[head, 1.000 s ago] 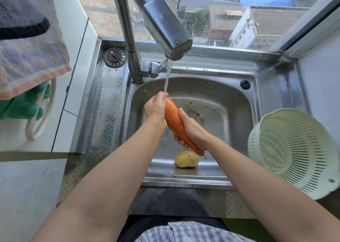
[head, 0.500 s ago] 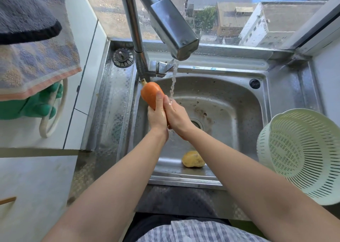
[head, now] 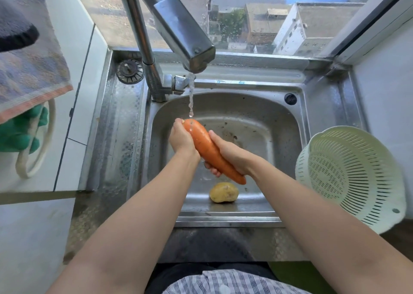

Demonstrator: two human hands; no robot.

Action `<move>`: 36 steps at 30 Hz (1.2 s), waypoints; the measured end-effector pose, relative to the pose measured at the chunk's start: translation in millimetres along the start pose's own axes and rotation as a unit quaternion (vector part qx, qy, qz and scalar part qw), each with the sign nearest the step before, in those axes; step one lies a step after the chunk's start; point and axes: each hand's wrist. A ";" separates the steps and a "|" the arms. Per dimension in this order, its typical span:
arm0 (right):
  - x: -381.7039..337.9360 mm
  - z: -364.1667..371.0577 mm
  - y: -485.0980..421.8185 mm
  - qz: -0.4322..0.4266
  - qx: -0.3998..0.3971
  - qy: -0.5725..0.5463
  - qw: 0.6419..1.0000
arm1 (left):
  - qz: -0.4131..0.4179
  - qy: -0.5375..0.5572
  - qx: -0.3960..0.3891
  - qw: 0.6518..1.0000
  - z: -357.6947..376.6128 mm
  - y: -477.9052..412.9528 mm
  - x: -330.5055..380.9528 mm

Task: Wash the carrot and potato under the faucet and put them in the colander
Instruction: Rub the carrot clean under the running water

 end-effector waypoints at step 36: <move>-19.1 43.3 -22.6 -0.080 0.122 0.042 0.988 | 0.025 -0.113 -0.017 0.993 -18.7 1.6 1.4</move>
Point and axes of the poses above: each hand's wrist, its own y-axis away from the middle knuckle, its own z-axis out of the palm, x = y × z, and after that the axes turned 4 degrees about -y, right-handed
